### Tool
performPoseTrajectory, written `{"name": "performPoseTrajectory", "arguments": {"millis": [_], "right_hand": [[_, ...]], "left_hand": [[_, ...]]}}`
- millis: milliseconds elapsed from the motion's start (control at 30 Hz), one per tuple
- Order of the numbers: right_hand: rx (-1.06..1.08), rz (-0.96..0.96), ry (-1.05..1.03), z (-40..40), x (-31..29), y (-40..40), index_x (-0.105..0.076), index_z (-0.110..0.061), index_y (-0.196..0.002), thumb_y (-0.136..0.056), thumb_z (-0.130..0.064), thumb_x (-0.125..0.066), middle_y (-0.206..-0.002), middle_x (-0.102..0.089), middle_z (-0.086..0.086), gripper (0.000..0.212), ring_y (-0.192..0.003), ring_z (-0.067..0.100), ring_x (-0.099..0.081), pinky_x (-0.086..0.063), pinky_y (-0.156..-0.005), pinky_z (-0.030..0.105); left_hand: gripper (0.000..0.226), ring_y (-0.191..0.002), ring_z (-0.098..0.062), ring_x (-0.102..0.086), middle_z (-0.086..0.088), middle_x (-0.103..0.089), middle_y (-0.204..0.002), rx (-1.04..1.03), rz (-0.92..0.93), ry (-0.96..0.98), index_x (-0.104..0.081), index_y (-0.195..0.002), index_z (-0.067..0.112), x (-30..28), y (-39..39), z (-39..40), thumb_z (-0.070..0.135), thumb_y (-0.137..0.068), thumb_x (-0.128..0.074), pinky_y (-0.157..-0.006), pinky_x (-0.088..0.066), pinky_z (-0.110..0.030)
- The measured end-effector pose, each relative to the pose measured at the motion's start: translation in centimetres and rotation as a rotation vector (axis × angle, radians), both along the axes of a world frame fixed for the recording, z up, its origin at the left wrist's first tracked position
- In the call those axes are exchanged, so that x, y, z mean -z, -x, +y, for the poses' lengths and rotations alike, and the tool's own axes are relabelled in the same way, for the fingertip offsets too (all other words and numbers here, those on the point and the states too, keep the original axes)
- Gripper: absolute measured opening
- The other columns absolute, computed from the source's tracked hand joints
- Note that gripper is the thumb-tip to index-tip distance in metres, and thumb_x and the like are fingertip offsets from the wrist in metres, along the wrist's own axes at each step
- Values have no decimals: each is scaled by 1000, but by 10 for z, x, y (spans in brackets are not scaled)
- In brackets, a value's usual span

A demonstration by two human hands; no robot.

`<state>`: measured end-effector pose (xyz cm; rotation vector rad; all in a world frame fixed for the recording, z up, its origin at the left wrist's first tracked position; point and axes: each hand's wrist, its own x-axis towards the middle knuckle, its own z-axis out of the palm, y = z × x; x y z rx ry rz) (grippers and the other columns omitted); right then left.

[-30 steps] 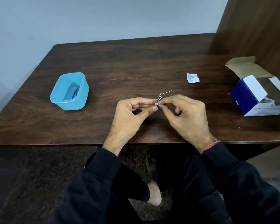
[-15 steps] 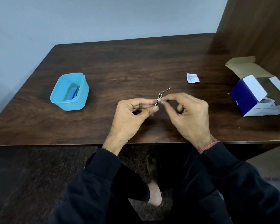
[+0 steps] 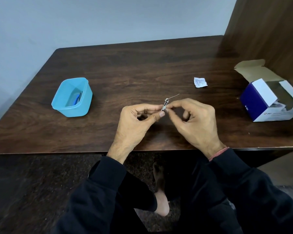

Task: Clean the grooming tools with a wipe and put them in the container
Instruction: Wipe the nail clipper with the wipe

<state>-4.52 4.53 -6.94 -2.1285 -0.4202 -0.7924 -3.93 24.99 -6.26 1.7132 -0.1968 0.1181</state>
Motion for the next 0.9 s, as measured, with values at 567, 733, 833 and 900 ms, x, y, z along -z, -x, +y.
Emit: {"name": "performPoseTrajectory", "arguments": {"millis": [567,733,833,900], "right_hand": [[-4,42,-62,-1,-2,-3,-86,-21,-100,-92,-12,-90,-90,-72,-27,12,-51,13,-50,-40,-61,14],[-8,34,-53,-1,-2,-4,-86,-22,-99,-91,-12,-90,-86,-69,-29,14,-52,13,-50,-39,-63,12],[9,62,-77,-1,-3,-3,-86,-22,-99,-90,-11,-90,-87,-72,-24,14,-52,14,-50,-38,-63,11],[-20,57,-47,2,-4,-1,-86,-21,-98,-91,-12,-90,-86,-68,-28,13,-51,12,-50,-37,-63,10]], "left_hand": [[29,-97,-15,-81,4,-88,-101,-2,7,-33,-89,-116,18,-2,1,1,11,-89,-94,-97,-63,-33],[26,-96,-19,-82,2,-87,-99,-18,-13,-32,-90,-113,20,1,0,1,11,-89,-94,-95,-63,-33],[24,-93,-17,-79,-1,-85,-97,-27,-14,-42,-90,-114,19,3,-2,1,12,-91,-93,-91,-60,-31],[22,-90,-11,-76,-3,-84,-96,-28,-19,-36,-90,-113,18,4,-3,3,11,-92,-92,-88,-59,-29]]}}
